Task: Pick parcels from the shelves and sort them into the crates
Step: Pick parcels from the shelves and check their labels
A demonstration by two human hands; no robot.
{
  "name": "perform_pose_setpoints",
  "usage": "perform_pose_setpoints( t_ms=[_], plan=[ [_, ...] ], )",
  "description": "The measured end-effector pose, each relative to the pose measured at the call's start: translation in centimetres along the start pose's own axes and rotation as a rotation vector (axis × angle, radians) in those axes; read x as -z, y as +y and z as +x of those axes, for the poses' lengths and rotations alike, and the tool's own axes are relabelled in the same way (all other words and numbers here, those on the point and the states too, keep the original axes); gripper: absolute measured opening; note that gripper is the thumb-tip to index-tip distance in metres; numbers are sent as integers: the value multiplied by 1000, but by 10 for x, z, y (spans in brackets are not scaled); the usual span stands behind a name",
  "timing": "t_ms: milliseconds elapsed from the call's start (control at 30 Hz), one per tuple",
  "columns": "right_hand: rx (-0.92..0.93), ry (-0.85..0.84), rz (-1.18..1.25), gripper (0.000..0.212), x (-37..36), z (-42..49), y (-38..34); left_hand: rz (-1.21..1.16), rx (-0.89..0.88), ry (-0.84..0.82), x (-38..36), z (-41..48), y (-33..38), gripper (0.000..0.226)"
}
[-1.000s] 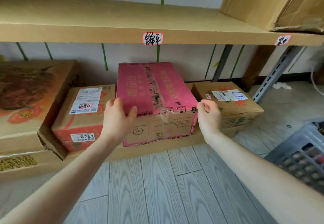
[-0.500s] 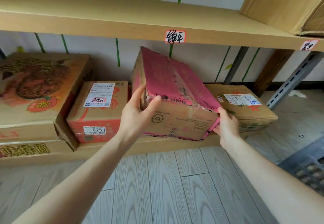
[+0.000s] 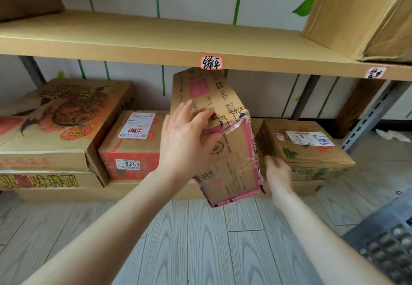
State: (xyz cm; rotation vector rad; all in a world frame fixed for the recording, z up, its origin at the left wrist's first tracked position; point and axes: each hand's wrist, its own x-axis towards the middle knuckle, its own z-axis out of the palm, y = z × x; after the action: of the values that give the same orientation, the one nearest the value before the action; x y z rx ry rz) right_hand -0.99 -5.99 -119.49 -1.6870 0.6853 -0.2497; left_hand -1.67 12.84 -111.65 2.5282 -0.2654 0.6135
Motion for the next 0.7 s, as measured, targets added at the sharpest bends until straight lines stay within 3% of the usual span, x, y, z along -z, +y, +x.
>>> perform_pose_setpoints(
  t_ms=[100,167,200,267,333,467,567,633,700],
  plan=[
    [221,-174,132,56,2,-12,-55,-174,206,-59,3,-3,-4,69],
    [302,-400,73,69,-3,-26,-82,-342,247,-98,2,-4,-1,68],
    [346,-447,38,65,-5,-32,-89,-391,257,-95,2,-3,1,65],
    [357,-399,81,35,-3,-34,-90,-495,261,-30,4,-4,6,55],
    [252,-318,234,17,4,-29,-81,-608,222,40,9,-8,15,41],
    [18,-180,500,22,20,-21,-54,-930,202,19,3,-15,28,21],
    [-39,-117,607,36,29,-16,-46,-778,327,17,-20,-12,9,27],
    [-76,-85,649,26,35,-12,-43,-579,487,-82,-34,-15,-7,36],
    [-115,-125,710,23,40,-8,-34,-527,705,-229,-44,-24,-22,39]
  ],
)
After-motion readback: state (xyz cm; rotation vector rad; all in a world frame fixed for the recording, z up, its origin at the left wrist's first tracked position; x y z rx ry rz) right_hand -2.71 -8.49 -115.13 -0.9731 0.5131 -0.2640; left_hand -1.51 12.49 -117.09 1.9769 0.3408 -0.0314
